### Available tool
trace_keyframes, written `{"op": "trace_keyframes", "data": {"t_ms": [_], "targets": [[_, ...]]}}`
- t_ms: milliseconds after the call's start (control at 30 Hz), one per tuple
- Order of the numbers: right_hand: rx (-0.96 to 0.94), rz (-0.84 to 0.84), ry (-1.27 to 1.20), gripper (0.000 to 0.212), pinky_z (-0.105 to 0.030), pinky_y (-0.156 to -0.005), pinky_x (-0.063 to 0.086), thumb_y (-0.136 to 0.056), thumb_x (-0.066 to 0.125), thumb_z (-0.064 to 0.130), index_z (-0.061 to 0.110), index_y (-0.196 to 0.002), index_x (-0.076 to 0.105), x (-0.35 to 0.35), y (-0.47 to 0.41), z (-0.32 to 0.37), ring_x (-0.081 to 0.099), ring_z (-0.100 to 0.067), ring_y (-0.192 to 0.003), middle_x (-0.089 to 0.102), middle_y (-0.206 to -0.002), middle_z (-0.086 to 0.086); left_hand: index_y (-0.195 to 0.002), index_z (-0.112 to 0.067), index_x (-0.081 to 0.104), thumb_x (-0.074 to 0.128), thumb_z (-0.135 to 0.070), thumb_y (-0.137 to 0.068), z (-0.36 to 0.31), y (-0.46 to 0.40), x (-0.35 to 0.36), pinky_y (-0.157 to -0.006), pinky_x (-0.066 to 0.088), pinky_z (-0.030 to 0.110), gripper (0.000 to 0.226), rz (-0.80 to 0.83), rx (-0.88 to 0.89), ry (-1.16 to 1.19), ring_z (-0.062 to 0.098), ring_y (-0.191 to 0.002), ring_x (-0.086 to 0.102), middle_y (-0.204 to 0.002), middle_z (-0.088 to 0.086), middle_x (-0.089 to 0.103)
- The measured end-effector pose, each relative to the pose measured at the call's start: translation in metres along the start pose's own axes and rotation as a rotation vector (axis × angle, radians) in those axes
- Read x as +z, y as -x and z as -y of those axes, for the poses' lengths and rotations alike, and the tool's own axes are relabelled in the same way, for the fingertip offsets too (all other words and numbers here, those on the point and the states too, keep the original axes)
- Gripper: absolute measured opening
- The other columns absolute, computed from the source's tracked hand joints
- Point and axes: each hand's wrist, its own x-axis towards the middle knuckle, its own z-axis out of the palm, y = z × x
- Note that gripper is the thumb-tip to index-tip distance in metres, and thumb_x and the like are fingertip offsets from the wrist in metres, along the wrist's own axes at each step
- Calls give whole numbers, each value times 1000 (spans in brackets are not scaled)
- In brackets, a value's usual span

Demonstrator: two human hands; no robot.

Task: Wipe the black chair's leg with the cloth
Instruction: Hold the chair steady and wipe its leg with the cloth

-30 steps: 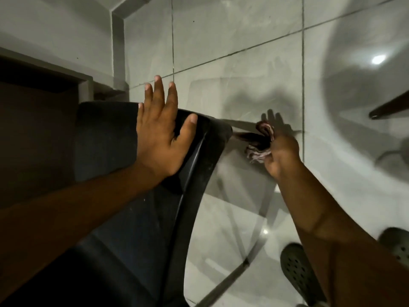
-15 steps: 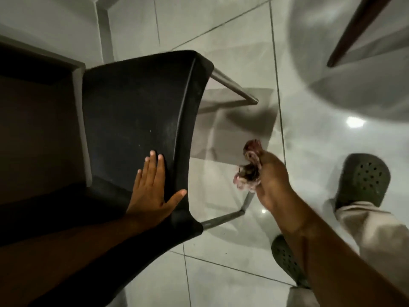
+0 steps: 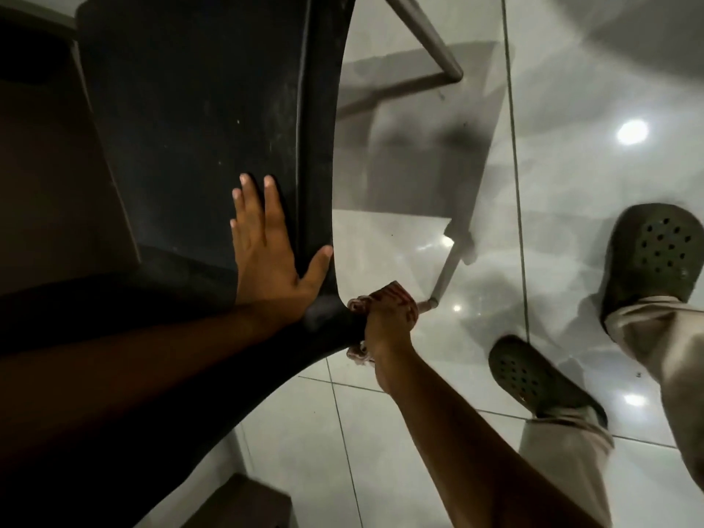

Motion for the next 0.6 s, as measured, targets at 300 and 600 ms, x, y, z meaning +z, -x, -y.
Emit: {"op": "trace_keyframes", "data": {"t_ms": [300, 600], "targets": [[-30, 22, -71, 18, -36, -72, 56, -87, 46, 39, 29, -100, 51, 3, -26, -32, 62, -23, -88, 60, -109, -5, -154, -14, -2, 57, -50, -85, 5, -4, 10, -121, 0, 54, 97, -90, 14, 70, 36, -152, -6, -164, 20, -4], [8, -45, -231, 13, -14, -37, 39, -77, 45, 19, 13, -67, 41, 0, -63, -28, 50, -10, -38, 51, -42, 6, -154, -13, 0, 52, -52, -87, 2, -3, 10, -121, 2, 59, 93, -121, 11, 114, 35, -153, -6, -165, 18, -3]]}}
